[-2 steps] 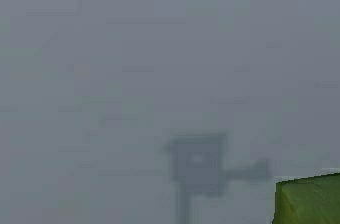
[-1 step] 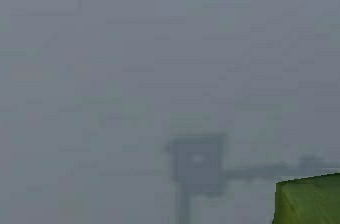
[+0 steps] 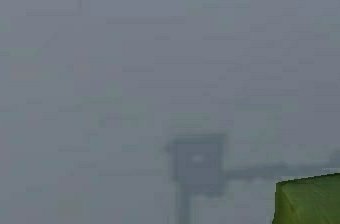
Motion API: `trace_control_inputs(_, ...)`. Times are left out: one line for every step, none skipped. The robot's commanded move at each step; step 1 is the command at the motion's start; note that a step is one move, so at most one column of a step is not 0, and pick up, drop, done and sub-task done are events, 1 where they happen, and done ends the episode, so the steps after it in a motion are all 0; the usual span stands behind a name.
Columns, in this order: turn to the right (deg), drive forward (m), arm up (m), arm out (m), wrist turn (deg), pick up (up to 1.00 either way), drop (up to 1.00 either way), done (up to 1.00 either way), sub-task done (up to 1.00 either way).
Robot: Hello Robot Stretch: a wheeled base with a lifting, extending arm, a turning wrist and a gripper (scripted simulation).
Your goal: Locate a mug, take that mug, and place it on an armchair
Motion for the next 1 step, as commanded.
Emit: trace_control_inputs(0.0,0.0,-0.3,0.0,0.0,0.0,0.0,0.0,0.0)
